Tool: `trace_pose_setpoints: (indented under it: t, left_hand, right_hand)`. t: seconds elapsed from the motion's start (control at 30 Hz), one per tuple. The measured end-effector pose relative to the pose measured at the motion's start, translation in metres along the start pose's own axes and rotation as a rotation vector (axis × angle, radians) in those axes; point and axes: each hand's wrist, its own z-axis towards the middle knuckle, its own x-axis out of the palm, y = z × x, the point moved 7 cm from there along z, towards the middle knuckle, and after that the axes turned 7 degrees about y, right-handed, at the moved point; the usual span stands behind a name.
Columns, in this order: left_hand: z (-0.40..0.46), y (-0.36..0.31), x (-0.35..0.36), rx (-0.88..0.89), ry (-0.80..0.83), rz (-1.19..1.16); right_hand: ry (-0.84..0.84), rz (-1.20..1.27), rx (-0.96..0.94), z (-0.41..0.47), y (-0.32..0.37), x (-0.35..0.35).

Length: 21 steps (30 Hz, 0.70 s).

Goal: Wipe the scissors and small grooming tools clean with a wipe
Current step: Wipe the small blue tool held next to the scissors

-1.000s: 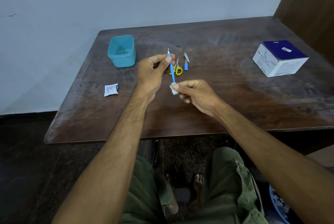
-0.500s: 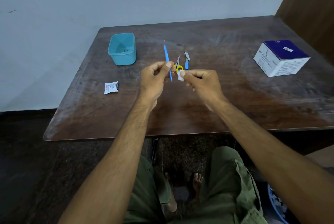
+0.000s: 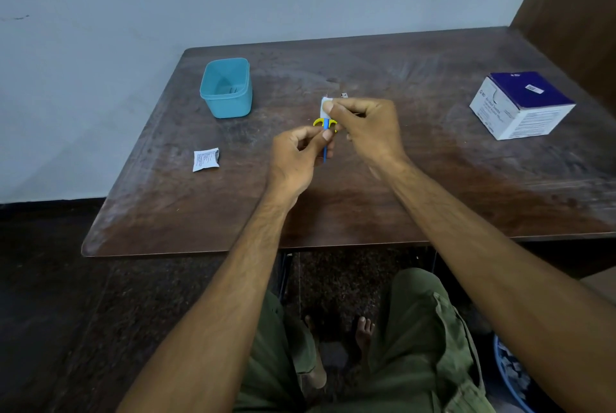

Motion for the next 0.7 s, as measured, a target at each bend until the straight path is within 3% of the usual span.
trace_pose_setpoints:
  t: [0.7]
  left_hand:
    - [-0.007,0.014,-0.018,-0.11,-0.09,0.041]
  right_hand:
    - [-0.065,0.139,0.192,0.01,-0.032,0.009]
